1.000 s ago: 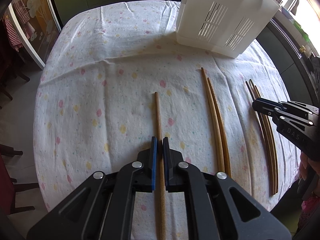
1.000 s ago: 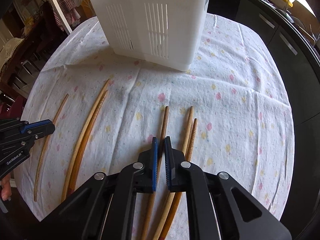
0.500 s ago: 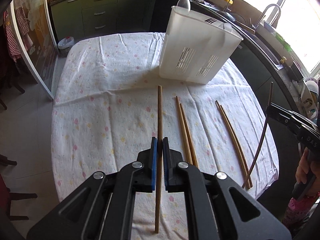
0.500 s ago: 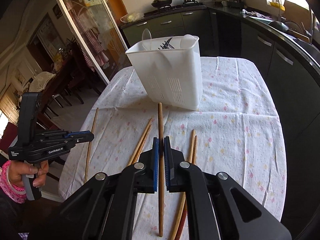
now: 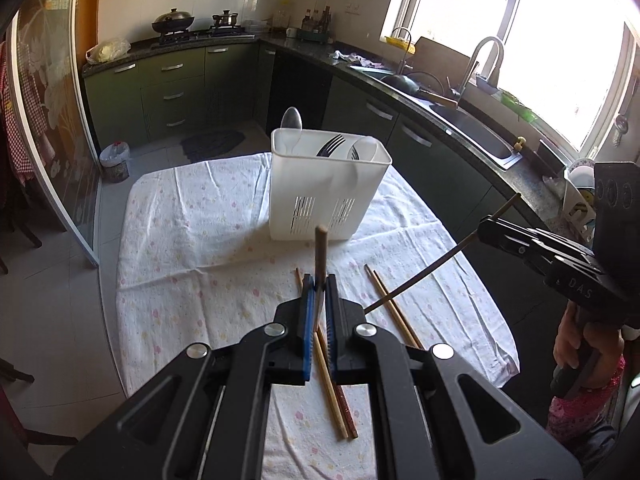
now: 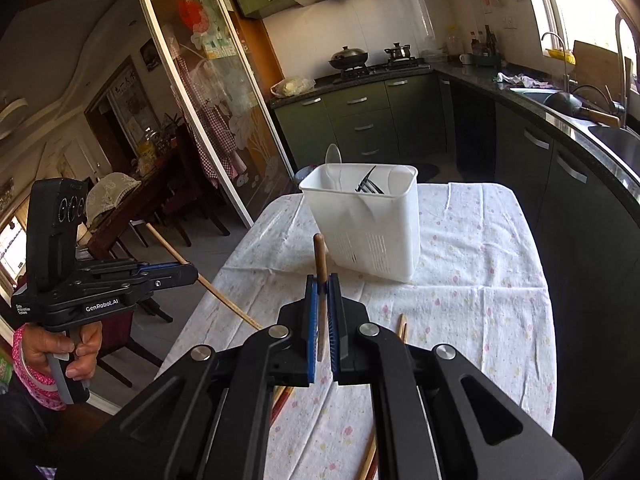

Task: Organize utensils
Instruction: 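Carry both held chopsticks into the white caddy and open both tools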

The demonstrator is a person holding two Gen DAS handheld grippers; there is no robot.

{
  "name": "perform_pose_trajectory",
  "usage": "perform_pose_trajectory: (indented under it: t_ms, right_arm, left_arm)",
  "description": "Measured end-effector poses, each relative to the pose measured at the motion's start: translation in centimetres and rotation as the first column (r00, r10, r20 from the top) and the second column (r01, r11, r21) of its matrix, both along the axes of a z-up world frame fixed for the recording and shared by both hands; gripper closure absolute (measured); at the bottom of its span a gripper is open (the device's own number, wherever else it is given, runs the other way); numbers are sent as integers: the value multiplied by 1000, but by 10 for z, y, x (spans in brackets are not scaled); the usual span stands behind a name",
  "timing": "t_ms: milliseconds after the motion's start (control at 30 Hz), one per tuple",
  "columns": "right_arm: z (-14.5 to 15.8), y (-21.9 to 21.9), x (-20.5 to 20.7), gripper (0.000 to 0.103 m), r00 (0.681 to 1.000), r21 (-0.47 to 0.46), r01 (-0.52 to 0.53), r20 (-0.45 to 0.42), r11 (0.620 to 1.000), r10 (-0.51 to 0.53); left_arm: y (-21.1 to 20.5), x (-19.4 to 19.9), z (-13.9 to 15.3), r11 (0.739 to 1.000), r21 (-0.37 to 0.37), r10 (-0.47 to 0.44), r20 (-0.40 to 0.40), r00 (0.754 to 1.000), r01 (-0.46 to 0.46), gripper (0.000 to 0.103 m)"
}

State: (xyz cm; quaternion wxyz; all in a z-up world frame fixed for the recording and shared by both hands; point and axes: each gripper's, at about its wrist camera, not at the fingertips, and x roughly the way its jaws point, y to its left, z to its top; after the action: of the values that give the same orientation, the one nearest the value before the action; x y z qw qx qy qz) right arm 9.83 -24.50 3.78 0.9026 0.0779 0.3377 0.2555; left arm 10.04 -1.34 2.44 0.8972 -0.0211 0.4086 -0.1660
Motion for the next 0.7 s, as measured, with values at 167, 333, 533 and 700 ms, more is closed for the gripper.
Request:
perform_pose_trajectory:
  t_ms: [167,333,533,700]
  right_arm:
    - [36,-4,14,97,997,-1,22,67,1000,-22]
    - [64,-7,30,97,995,3,32,93,999,-32]
    - [89,-9,55,97,993,10,44,111,999,-45]
    - [115,-14,76,97,987,35,66,147,997,-70]
  left_arm:
    - [-8,17,40,1000,-20,5,96,995,-3,97]
    - [-18,34,73,1000,-20,11,166,986,-7,97]
    - [-28,53,103,999,-32,15,213,977,-9,97]
    - [-31,71,126,998,-50,38,260,965,-26,97]
